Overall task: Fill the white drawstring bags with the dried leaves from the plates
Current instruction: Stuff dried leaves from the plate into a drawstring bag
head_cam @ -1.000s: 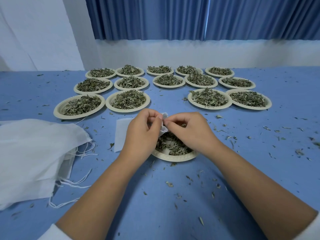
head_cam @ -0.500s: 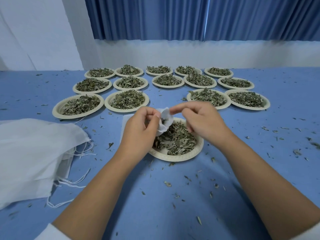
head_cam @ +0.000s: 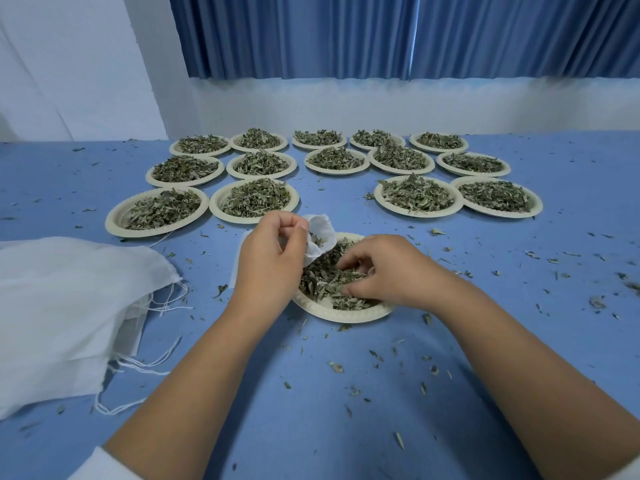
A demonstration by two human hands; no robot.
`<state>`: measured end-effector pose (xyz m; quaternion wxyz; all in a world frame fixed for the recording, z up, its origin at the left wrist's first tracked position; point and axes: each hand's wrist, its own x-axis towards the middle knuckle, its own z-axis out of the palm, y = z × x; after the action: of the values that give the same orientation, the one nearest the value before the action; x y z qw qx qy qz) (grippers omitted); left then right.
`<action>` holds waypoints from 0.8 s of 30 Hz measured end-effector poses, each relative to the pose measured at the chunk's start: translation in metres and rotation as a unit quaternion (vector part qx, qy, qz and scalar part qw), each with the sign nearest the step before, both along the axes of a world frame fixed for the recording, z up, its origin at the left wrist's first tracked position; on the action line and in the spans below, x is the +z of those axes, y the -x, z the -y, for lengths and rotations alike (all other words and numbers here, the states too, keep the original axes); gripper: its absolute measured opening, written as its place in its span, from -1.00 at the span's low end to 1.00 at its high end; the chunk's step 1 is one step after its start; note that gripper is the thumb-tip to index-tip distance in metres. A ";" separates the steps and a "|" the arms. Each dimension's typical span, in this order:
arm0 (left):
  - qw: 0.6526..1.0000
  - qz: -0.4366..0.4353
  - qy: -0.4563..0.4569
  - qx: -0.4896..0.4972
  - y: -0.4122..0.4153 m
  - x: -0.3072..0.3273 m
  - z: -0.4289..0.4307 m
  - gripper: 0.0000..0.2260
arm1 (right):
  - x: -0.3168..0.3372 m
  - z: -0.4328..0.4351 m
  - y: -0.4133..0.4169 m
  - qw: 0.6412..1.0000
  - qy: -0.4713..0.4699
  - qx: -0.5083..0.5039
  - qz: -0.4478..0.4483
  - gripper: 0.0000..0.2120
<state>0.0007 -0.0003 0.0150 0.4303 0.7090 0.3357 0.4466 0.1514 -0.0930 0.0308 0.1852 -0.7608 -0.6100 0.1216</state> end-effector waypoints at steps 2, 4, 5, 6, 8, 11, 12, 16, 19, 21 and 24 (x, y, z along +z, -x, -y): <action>1.000 -0.003 -0.003 0.003 0.000 0.000 0.000 -0.91 | -0.001 -0.001 0.002 1.000 -0.012 0.000 0.000 -0.68; 1.000 -0.003 -0.002 0.006 0.000 0.000 0.000 -0.90 | -0.001 0.000 0.003 1.000 -0.021 -0.002 0.005 -0.65; 1.000 -0.003 0.000 0.006 0.000 0.000 0.000 -0.90 | -0.001 0.000 0.003 1.000 -0.019 -0.004 0.014 -0.61; 1.000 -0.002 0.002 0.005 0.000 0.000 0.000 -0.90 | -0.002 0.000 0.002 1.000 -0.011 -0.007 0.024 -0.56; 1.000 -0.001 0.004 0.005 0.000 0.000 0.000 -0.90 | -0.002 0.000 0.001 0.999 0.006 -0.012 0.030 -0.57; 1.000 0.000 -0.001 0.007 0.000 0.000 0.000 -0.90 | -0.005 -0.001 0.000 1.000 -0.017 -0.010 0.025 -0.71; 1.000 0.002 -0.002 0.008 0.000 0.001 0.000 -0.90 | -0.005 -0.001 -0.001 0.999 -0.030 -0.011 0.023 -0.74; 1.000 0.016 0.001 0.013 0.001 0.002 0.000 -0.90 | -0.005 -0.001 -0.004 0.995 -0.089 -0.028 -0.042 -0.84; 1.000 0.016 -0.010 0.021 0.002 0.003 0.000 -0.90 | -0.002 0.000 -0.007 0.988 -0.123 -0.035 -0.091 -0.87; 1.000 0.016 -0.007 0.021 0.002 0.003 0.000 -0.90 | -0.001 0.000 -0.009 0.988 -0.119 -0.036 -0.096 -0.88; 1.000 0.013 -0.012 0.022 0.002 0.003 0.001 -0.90 | -0.003 -0.001 -0.006 0.995 -0.074 -0.025 -0.060 -0.75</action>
<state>-0.0014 -0.0010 0.0179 0.4165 0.7007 0.3401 0.4689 0.1579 -0.0924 0.0276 0.2804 -0.7515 -0.5856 0.1169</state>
